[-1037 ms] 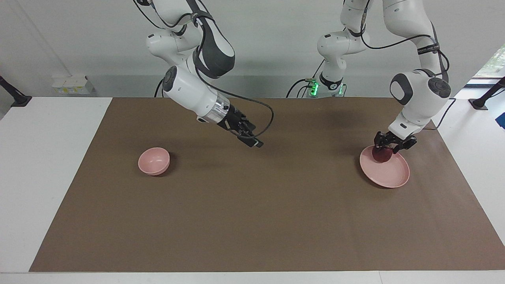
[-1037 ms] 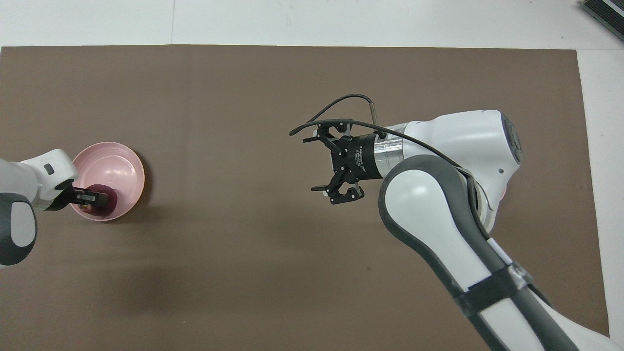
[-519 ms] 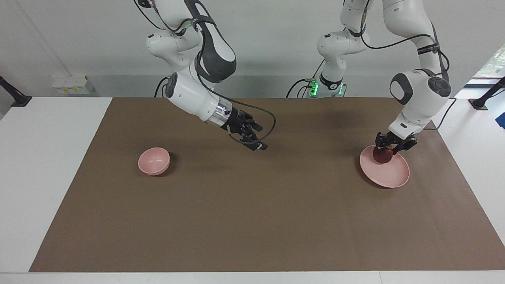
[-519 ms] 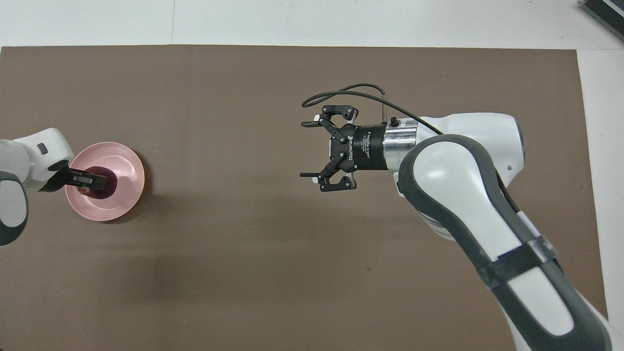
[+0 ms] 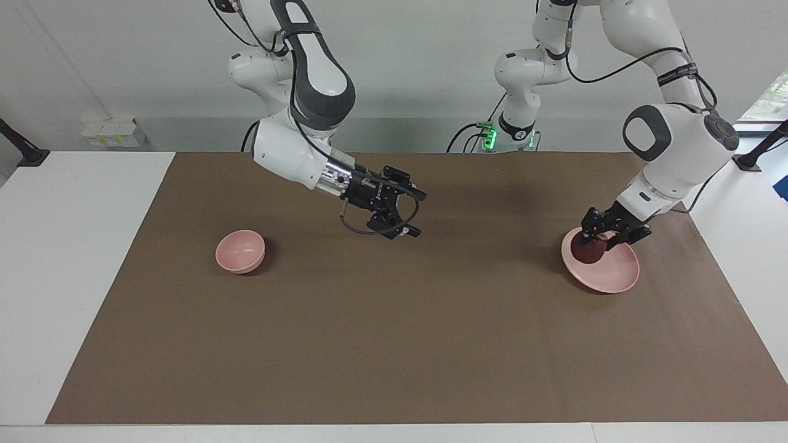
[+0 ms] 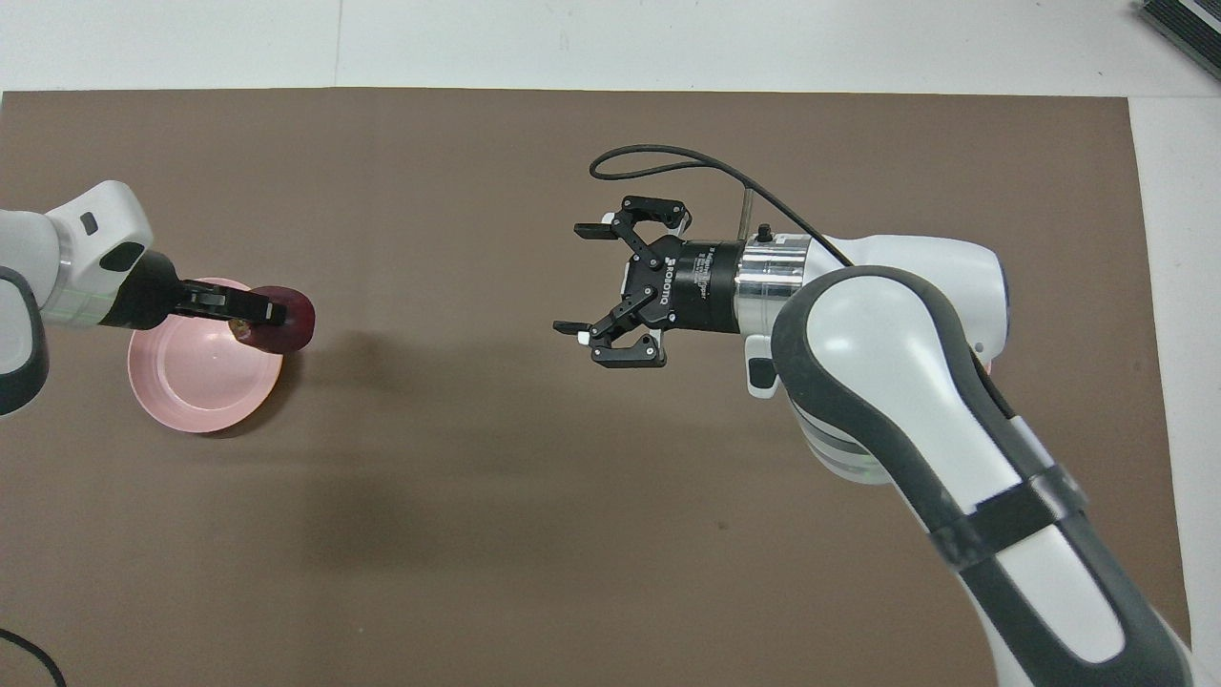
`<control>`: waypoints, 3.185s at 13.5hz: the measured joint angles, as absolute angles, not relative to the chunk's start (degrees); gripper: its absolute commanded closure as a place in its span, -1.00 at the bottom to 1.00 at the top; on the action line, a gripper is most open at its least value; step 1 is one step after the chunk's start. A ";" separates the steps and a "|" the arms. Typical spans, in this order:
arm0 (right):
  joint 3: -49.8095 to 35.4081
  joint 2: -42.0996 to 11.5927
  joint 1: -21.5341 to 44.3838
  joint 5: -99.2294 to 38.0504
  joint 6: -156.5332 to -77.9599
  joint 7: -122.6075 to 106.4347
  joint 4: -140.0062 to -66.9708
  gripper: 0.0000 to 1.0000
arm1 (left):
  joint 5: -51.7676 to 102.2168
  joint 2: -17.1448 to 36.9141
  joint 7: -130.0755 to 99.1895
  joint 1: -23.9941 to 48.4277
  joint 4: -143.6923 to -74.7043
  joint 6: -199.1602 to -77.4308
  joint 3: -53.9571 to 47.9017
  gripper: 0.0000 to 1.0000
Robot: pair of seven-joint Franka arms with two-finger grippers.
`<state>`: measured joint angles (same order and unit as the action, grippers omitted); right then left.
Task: Move apple from plate to bowl
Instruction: 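Lift the apple toward the right gripper while the right gripper reaches it, then close the right gripper on the apple and open the left gripper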
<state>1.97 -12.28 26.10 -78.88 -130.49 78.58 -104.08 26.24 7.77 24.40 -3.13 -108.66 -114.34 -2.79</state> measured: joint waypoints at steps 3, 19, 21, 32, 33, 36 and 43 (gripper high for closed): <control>1.73 -12.28 28.50 -79.24 -134.09 81.76 -104.02 -1.00 | 35.70 7.76 23.75 -0.74 -107.29 -112.03 -3.71 1.00; 1.25 -16.37 40.99 -83.08 -150.62 80.84 -104.46 -1.00 | 49.76 7.75 10.66 -0.46 -102.44 -97.91 -9.44 1.00; 1.26 -16.32 40.98 -83.31 -150.62 79.56 -104.46 -0.91 | 49.75 7.76 9.57 -0.43 -102.41 -97.95 -9.55 1.00; 1.66 -15.50 40.63 -84.49 -150.66 77.45 -105.27 1.00 | 49.48 7.70 4.67 0.90 -101.96 -99.35 -9.55 0.85; 1.67 -15.50 40.63 -84.49 -150.66 77.28 -105.27 1.00 | 49.48 7.69 4.58 0.91 -101.95 -99.35 -9.54 0.58; 1.68 -15.50 40.63 -84.49 -150.66 76.70 -105.27 1.00 | 49.48 7.69 4.55 0.94 -101.95 -99.34 -9.54 0.09; 1.68 -15.58 40.66 -84.50 -150.81 75.87 -104.54 1.00 | 44.71 7.63 3.36 4.88 -101.95 -102.87 -10.16 -1.00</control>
